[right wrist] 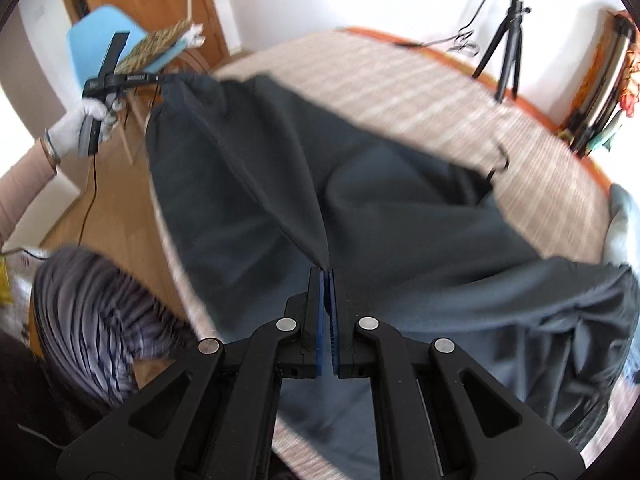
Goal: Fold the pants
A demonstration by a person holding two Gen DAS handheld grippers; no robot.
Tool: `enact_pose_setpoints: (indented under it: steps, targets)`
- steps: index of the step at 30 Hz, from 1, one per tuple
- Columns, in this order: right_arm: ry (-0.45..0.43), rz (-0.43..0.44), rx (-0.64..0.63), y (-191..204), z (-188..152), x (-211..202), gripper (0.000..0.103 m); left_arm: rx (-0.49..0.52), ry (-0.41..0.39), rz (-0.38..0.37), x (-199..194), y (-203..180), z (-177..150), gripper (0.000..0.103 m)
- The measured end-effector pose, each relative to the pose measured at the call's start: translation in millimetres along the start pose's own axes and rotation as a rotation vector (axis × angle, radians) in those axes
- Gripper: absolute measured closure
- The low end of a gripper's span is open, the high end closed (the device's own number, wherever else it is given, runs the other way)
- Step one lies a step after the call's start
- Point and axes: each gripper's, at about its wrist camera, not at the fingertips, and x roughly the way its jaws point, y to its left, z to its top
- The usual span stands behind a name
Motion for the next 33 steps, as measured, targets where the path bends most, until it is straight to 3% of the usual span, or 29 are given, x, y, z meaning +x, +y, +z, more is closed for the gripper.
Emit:
enact_pose_setpoints:
  steps: [5, 10, 14, 18, 20, 22, 24, 25, 28, 29, 31, 32, 33]
  targets:
    - [0.035, -0.012, -0.041, 22.4, -20.5, 11.8, 0.1, -0.057, 0.011, 0.01, -7.9, 25.9, -35.9, 0.095]
    - [0.058, -0.029, -0.059, 30.7, -28.4, 19.5, 0.1, -0.128, 0.012, 0.015, -15.9, 46.8, -49.6, 0.095]
    - [0.105, -0.012, -0.107, 41.2, -30.9, 22.5, 0.099, -0.153, 0.02, -0.002, -24.4, 50.4, -58.9, 0.095]
    - [0.117, -0.008, -0.155, 46.6, -22.6, 15.8, 0.097, -0.24, 0.041, -0.047, -31.1, 52.4, -69.1, 0.095]
    - [0.109, -0.017, -0.157, 49.1, -15.6, 13.0, 0.096, -0.273, 0.051, -0.075, -34.9, 51.1, -73.9, 0.088]
    - [0.094, -0.001, -0.147, 47.2, -3.2, 10.4, 0.096, -0.294, 0.038, -0.107, -39.1, 47.0, -76.1, 0.064]
    - [0.07, 0.02, -0.132, 46.6, 12.5, 7.7, 0.096, -0.31, 0.038, -0.13, -38.1, 44.5, -75.6, 0.052]
    - [0.059, 0.029, -0.128, 47.7, 20.1, 7.0, 0.095, -0.312, 0.049, -0.128, -35.0, 42.8, -73.7, 0.047]
    - [0.022, 0.046, -0.153, 58.0, 47.6, 1.8, 0.095, -0.343, 0.085, -0.103, -24.9, 43.2, -69.1, 0.047]
    - [0.009, 0.056, -0.171, 61.6, 59.4, 0.3, 0.092, -0.354, 0.088, -0.106, -22.4, 44.4, -67.7, 0.047]
    - [-0.022, 0.06, -0.199, 69.8, 78.7, -1.4, 0.072, -0.356, 0.072, -0.101, -21.4, 44.4, -65.6, 0.047]
    - [-0.047, 0.06, -0.211, 73.0, 92.4, -0.8, 0.051, -0.345, 0.066, -0.092, -20.8, 42.8, -64.3, 0.047]
    - [-0.07, 0.058, -0.218, 76.9, 102.4, -0.2, 0.039, -0.33, 0.062, -0.083, -19.5, 40.7, -63.5, 0.047]
